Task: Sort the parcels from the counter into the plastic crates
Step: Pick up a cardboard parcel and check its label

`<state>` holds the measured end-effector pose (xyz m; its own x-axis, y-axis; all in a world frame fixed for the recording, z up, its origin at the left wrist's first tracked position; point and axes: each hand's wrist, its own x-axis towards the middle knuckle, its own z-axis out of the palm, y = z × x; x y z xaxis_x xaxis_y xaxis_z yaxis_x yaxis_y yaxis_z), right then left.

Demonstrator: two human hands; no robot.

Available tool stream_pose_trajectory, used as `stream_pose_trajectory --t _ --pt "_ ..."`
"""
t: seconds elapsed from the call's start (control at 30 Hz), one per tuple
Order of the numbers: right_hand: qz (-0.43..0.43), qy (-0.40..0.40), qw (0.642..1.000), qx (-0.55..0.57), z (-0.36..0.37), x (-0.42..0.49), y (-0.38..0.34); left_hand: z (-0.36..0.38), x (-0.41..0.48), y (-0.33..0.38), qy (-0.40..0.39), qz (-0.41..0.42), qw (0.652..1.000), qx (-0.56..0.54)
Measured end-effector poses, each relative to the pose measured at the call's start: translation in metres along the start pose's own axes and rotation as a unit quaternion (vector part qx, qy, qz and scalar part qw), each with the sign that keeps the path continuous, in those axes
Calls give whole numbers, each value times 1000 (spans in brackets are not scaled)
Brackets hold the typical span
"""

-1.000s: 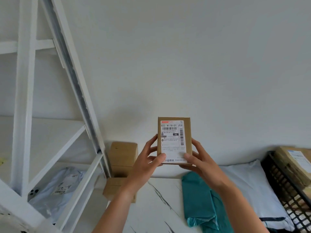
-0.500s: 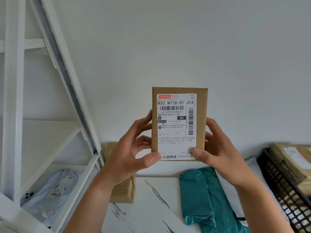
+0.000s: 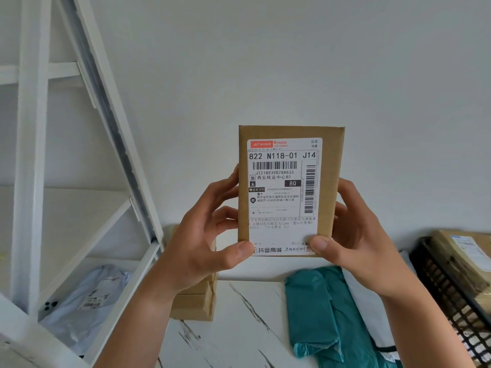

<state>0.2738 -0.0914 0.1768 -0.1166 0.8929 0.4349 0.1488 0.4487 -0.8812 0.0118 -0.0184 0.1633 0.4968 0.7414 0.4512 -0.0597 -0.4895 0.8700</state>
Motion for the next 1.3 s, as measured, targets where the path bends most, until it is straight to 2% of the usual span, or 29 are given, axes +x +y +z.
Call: stream_pose_trajectory --t 0.17,0.43,0.6,0.7,0.8,0.9,1.0,1.17,1.3 --pt "29 -16 999 11 3 6 17 -2 -2 -15 -5 -30 1000 6" --pt "155 -12 987 29 23 16 87 -2 -9 -75 18 -153 988 -6" --pt "191 4 980 49 39 17 101 -2 -16 -90 42 -170 984 -19" --pt "200 84 972 91 59 18 103 6 -20 -97 97 -178 977 -69" --pt "228 165 947 153 93 7 108 19 -27 -106 153 -208 953 -161" --pt "257 212 930 158 127 -12 122 40 -40 -112 167 -236 942 -171" --pt "278 256 910 167 136 -32 135 53 -58 -126 154 -283 935 -151" --pt "321 304 885 148 103 -71 145 51 -72 -148 163 -345 898 -218" --pt "338 315 879 117 60 -108 141 65 -59 -149 70 -363 907 -201"
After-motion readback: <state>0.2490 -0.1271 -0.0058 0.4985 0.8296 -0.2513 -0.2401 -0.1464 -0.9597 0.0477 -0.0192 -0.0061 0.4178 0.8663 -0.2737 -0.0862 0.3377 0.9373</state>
